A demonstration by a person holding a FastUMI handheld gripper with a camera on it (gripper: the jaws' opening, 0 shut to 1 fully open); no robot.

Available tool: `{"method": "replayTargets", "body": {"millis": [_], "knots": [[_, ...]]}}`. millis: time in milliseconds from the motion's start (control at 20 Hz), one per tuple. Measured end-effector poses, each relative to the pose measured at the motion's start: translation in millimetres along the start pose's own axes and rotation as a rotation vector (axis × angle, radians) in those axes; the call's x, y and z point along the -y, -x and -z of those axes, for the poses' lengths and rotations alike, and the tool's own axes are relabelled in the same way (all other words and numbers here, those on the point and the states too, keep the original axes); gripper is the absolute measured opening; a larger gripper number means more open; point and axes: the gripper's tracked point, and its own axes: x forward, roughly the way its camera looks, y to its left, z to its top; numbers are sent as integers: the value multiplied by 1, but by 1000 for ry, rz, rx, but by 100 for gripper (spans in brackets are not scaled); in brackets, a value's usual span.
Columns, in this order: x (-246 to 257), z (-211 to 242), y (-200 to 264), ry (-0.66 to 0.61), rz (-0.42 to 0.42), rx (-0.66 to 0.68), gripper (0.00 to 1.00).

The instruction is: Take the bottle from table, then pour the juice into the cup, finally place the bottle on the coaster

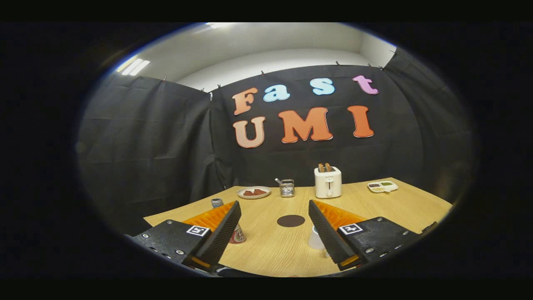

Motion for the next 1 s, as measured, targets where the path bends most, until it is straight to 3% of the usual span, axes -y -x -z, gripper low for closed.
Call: {"method": "replayTargets", "body": {"millis": [1000], "knots": [[-77,81,-47,20,-67,-132,97]]}}
